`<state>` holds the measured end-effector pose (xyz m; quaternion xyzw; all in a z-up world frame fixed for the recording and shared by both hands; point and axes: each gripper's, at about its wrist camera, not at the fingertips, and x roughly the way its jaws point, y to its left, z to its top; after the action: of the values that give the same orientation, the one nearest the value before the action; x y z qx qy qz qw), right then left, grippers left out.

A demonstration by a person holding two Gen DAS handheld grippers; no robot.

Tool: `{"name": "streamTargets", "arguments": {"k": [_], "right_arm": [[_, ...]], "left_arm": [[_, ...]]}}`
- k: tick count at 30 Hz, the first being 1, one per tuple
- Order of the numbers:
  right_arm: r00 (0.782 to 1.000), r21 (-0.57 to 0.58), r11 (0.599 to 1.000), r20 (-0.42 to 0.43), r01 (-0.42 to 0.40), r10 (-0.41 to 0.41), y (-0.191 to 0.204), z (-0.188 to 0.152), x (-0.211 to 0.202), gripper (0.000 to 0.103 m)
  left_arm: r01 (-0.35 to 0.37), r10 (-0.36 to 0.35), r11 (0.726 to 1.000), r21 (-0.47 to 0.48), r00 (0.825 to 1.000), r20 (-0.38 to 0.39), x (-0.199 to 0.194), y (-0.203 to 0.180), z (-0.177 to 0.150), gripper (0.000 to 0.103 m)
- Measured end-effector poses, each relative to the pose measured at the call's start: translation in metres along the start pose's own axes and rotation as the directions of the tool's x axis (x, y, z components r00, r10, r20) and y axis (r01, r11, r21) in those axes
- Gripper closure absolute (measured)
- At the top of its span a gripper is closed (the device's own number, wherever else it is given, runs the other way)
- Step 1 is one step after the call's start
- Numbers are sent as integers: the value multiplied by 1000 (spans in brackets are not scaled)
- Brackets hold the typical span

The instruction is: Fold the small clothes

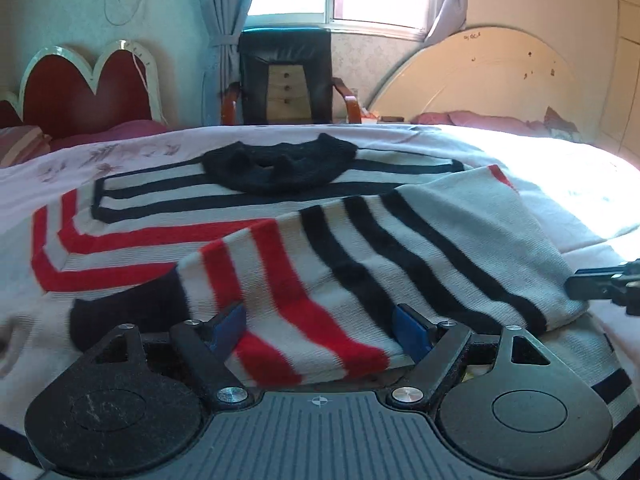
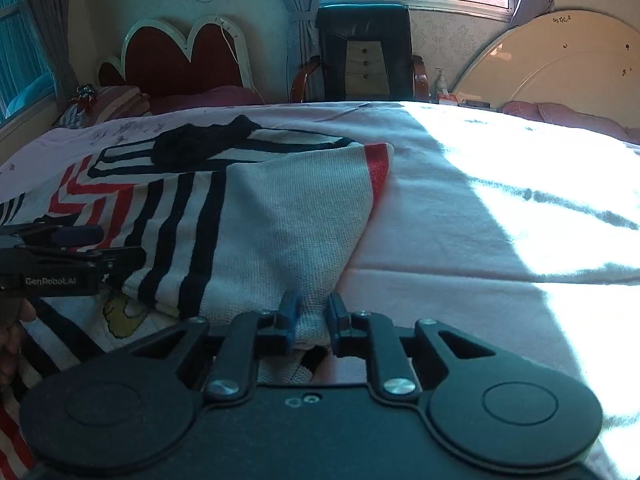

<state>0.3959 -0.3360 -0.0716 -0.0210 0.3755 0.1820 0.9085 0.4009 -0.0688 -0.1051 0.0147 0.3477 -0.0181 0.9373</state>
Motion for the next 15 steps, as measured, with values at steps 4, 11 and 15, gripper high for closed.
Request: {"name": "streamTargets", "arguments": {"k": [4, 11, 15], "right_arm": [[1000, 40, 999, 18, 5, -6, 2, 3, -12, 83], [999, 90, 996, 26, 27, -30, 8, -3, -15, 83], [997, 132, 990, 43, 51, -57, 13, -3, -16, 83]], "left_arm": [[-97, 99, 994, -50, 995, 29, -24, 44, -10, 23], [104, -97, 931, -349, 995, 37, -17, 135, -27, 28], [376, -353, 772, -512, 924, 147, -3, 159, -20, 51]]}}
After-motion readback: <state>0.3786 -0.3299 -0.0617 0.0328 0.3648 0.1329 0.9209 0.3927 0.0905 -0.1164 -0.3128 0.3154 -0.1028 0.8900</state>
